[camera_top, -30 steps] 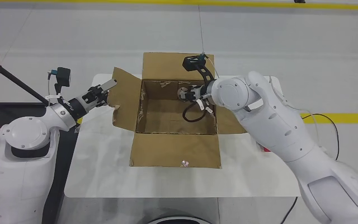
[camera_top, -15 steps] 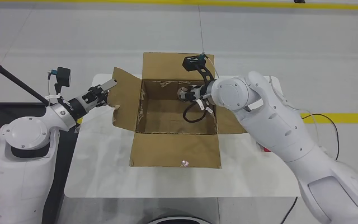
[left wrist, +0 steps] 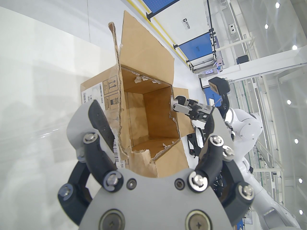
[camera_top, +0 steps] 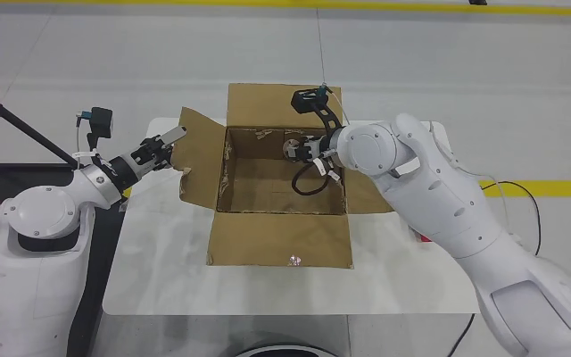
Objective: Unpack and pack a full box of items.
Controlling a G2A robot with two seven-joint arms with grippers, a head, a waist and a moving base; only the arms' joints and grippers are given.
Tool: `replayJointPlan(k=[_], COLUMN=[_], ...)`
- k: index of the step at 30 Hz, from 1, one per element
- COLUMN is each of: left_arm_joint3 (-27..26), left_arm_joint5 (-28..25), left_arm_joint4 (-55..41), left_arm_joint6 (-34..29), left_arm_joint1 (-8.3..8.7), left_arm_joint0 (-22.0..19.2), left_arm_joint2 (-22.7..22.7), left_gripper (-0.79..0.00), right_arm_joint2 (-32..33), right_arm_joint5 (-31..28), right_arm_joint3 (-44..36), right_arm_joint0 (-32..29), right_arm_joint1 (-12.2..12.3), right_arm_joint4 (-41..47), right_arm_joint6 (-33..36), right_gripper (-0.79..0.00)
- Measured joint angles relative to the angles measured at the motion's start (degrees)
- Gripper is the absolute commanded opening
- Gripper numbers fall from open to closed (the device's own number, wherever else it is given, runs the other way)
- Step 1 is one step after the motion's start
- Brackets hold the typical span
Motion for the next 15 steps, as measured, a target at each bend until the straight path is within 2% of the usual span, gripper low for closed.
replayJointPlan(k=[9, 15], left_arm_joint3=[0.00, 0.00], left_arm_joint5=[0.00, 0.00], left_arm_joint4=[0.00, 0.00], left_arm_joint6=[0.00, 0.00], left_arm_joint1=[0.00, 0.00], left_arm_joint0=[0.00, 0.00], left_arm_joint2=[0.00, 0.00], left_gripper=[0.000, 0.000], right_arm_joint2=[-0.54, -3.13], right_arm_joint5=[-1.89, -5.31], right_arm_joint3=[0.73, 4.15], right_arm_joint0=[-1.72, -1.13], right_arm_joint1=[-0.26, -2.01], right_arm_joint4=[-0.44, -0.06], right_arm_joint6=[-0.55, 0.16], right_gripper=[-0.785, -0.785])
